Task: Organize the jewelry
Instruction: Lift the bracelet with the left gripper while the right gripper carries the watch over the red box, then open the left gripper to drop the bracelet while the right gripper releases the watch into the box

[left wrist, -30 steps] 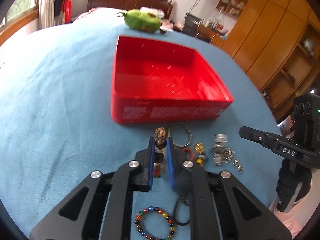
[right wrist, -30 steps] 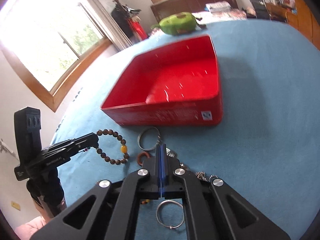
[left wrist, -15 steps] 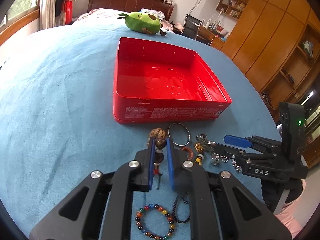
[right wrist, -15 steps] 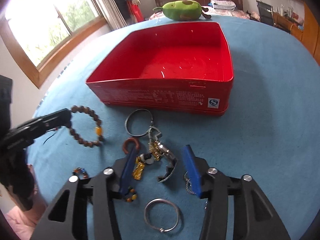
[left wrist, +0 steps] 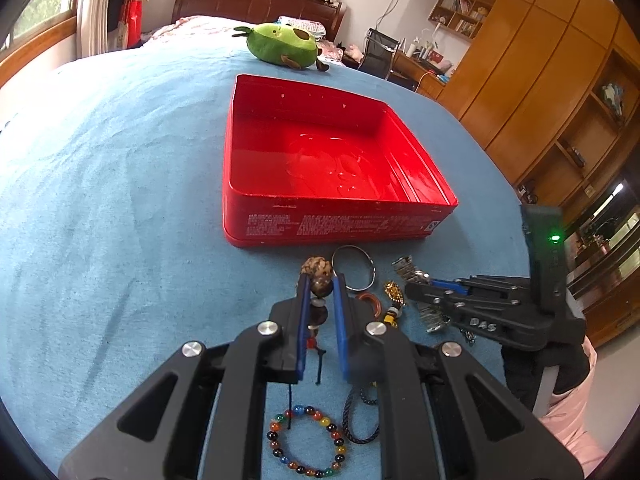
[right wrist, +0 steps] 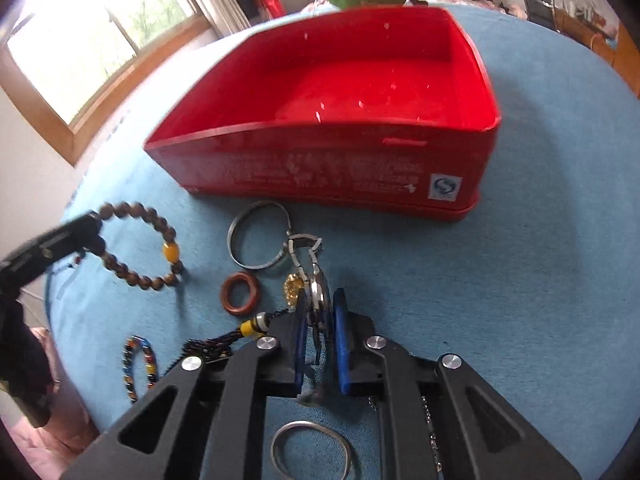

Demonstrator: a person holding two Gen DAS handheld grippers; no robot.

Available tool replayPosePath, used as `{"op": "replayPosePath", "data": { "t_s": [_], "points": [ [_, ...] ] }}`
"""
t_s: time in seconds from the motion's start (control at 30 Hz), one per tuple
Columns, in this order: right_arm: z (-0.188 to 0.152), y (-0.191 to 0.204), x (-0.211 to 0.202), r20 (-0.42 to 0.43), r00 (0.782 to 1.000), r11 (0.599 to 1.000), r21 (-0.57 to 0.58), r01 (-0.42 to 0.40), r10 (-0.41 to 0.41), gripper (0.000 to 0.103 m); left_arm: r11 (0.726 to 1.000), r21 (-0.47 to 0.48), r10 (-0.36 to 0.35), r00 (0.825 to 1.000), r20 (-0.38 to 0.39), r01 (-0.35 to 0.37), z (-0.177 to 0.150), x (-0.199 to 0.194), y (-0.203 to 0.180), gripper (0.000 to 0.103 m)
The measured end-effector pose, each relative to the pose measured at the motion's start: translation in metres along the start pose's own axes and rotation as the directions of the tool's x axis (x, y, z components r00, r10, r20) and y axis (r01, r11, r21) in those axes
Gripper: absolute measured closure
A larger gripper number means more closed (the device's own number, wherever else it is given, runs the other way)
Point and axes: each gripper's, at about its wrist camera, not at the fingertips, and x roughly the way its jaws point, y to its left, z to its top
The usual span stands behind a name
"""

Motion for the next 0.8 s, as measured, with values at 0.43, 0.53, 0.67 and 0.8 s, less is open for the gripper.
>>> {"op": "replayPosePath", "data": {
  "t_s": [0.43,0.53,0.67,0.8],
  "points": [
    [0.026,0.011,-0.071,0.162,0.982,0.996,-0.021,-0.09,0.092,0.091,0.998,0.045,-0.051,0.995,0.081,0.047,0.034,-0.027,-0.025,0.093],
    [0.047,0.013,-0.078,0.188,0.979,0.997,-0.017,-0.076,0.078,0.091,0.997,0.058,-0.06,0.992,0.111,0.054,0.056,-0.031,-0.033,0.093],
    [0.079,0.016,-0.07,0.204,0.978,0.999,-0.002,-0.036,0.035,0.091,0.998,0.047,-0.039,0.988,0.151,0.032,0.087,-0.022,-0.035,0.093],
    [0.111,0.01,-0.049,0.202,0.979,1.0,0.021,-0.006,0.002,0.091,1.0,0.019,-0.019,0.985,0.171,0.016,0.115,0.004,-0.028,0.093]
  ]
}}
